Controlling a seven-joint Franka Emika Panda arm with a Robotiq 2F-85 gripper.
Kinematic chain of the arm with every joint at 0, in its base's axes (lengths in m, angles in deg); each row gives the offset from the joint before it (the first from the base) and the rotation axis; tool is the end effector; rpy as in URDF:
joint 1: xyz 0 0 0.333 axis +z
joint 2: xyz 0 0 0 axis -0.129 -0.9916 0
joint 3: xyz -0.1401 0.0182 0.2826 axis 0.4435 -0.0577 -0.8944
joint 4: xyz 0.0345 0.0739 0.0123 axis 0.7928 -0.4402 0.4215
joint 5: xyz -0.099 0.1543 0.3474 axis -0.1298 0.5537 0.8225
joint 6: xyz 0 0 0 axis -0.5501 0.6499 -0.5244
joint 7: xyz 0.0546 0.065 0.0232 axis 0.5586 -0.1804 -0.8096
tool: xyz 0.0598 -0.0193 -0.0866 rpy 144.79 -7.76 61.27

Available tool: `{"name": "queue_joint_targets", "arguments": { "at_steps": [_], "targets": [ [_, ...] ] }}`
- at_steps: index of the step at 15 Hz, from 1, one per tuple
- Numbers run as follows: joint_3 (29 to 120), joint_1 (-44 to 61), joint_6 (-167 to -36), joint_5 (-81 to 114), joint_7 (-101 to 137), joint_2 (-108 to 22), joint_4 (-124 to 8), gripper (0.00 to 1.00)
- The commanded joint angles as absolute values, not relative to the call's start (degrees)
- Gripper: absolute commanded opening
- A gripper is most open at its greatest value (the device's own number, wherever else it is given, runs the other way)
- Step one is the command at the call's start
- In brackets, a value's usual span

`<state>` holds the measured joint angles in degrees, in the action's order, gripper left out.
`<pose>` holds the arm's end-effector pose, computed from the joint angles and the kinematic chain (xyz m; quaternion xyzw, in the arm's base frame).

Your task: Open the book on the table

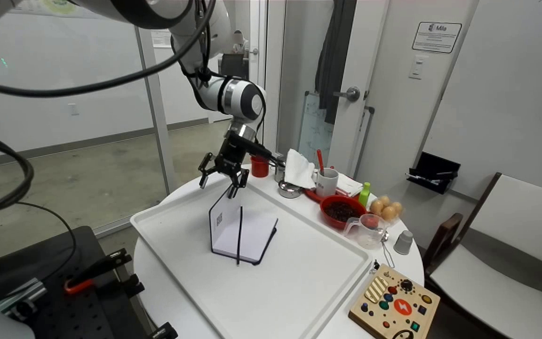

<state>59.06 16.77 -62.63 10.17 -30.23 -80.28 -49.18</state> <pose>0.5918 0.1949 0.0962 -0.7800 -0.5217 0.3351 0.0848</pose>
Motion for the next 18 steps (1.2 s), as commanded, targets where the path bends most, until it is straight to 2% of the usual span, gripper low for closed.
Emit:
{"name": "queue_joint_targets", "arguments": {
  "at_steps": [1,18],
  "targets": [
    [59.4,19.0,-61.1,5.1,-30.6,-78.8,-52.1,1.0],
    [56.0,16.8,-62.1,12.1,-24.8,-79.9,-54.0,1.0]
  ]
}}
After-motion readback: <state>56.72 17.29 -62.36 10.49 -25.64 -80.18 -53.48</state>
